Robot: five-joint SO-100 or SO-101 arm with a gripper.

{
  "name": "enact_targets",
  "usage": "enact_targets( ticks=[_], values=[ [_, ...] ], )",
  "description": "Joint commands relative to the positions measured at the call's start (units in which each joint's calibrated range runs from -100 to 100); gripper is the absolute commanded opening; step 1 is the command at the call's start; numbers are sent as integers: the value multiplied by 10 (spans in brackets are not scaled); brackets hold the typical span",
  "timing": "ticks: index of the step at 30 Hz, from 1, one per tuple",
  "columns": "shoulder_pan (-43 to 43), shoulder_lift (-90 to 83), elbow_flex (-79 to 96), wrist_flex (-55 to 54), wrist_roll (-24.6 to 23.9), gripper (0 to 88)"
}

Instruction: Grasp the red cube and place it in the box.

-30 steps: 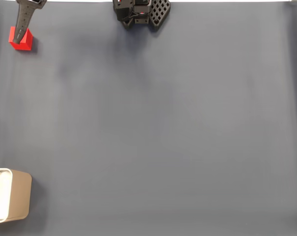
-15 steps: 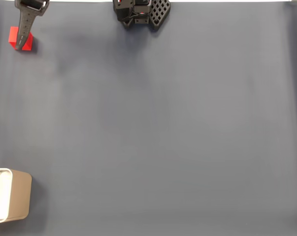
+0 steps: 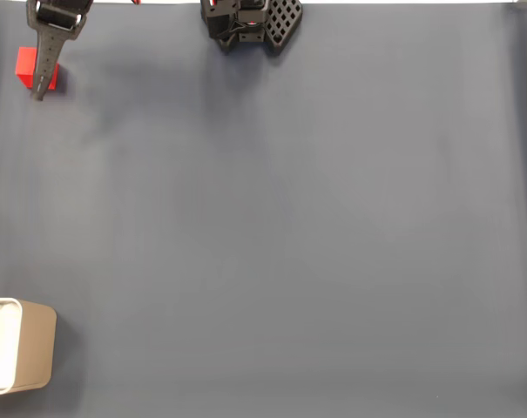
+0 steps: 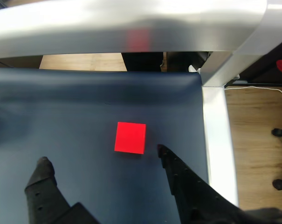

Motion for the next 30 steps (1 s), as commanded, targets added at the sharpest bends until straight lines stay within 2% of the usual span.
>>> enact_targets(
  ticks=[1, 30],
  values=[
    [-10, 2, -5, -13, -5, 496],
    [-20, 109, -60, -62, -20, 497]
  ],
)
